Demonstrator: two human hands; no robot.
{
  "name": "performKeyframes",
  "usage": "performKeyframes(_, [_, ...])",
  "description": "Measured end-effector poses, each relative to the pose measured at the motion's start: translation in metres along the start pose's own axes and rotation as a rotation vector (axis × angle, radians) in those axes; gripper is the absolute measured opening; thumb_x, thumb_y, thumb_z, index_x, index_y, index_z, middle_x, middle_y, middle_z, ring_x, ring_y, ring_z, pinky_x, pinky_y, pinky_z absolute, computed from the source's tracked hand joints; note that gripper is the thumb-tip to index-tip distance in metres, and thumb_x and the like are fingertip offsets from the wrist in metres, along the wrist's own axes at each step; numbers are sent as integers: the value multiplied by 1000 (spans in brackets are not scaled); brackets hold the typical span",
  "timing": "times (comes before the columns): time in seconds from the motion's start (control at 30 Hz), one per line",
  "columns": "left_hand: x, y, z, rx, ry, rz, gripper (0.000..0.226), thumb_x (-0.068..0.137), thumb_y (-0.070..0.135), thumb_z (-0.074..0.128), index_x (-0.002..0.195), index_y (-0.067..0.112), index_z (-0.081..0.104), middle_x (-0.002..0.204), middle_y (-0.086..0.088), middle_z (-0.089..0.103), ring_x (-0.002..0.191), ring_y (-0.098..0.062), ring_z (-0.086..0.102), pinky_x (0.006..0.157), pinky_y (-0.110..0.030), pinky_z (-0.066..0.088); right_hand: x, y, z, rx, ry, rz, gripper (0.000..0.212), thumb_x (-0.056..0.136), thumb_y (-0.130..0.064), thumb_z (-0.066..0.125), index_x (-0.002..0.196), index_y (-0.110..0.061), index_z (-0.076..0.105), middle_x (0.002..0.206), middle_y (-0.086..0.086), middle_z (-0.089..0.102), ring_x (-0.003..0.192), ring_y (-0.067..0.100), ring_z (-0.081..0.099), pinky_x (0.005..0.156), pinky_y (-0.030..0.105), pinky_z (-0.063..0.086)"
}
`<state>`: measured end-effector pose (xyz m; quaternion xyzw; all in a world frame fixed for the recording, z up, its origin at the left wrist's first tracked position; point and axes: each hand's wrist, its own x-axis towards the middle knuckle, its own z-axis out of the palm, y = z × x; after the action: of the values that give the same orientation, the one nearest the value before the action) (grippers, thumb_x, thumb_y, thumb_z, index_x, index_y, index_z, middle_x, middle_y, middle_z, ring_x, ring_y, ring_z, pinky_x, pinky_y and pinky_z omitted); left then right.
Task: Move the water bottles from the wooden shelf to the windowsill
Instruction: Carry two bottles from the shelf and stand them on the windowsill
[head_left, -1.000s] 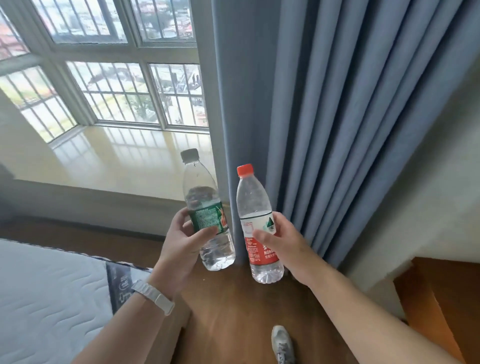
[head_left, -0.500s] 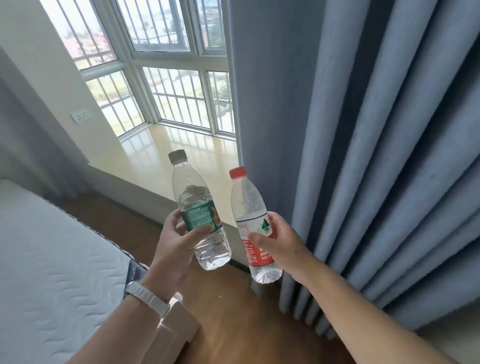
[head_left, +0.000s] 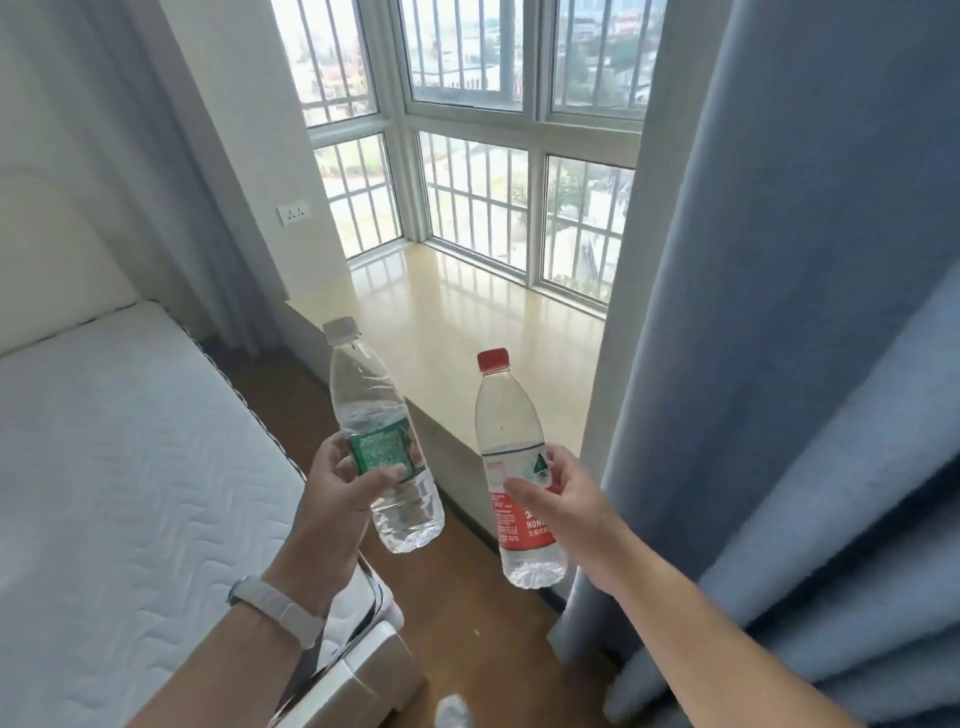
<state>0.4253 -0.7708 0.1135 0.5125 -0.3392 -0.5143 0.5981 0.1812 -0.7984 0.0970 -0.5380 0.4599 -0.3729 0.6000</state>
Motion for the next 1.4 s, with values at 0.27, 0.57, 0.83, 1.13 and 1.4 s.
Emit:
performKeyframes(0.27, [116,22,-31,-10,-52,55,87,51,22,86,131,12,52,104,-14,72,92,-29,73,73,-39,59,119,-32,29,-44,54,-11,42,84,-28,79,119,-24,55,103,2,73,85,16,74,68,28,60])
performKeyframes(0.57, [218,46,-75,-21,-73,53,88,50,22,86,130,11,51,102,-11,73,92,-27,73,75,-38,58,224,-49,75,-124,48,-8,38,86,-27,75,118,-29,55,106,-2,72,87,12,73,76,34,59])
performKeyframes(0.83, [276,55,-104,-29,21,61,85,48,23,84,127,13,52,104,-12,72,93,-24,72,75,-35,57,306,-65,95,-119,-2,-12,49,76,-34,76,119,-24,56,105,3,72,90,20,74,83,44,60])
performKeyframes(1.13, [360,59,-120,53,172,80,77,52,27,84,123,19,56,106,-10,74,99,-27,72,78,-35,57,435,-73,108,-101,-135,1,53,75,-37,74,122,-20,57,105,5,73,91,22,74,84,46,60])
performKeyframes(1.4, [458,74,-117,62,310,82,77,57,23,83,128,14,55,111,-13,72,101,-29,71,81,-40,57,570,-92,107,-97,-242,11,57,72,-44,72,122,-21,56,107,6,72,94,22,73,89,51,58])
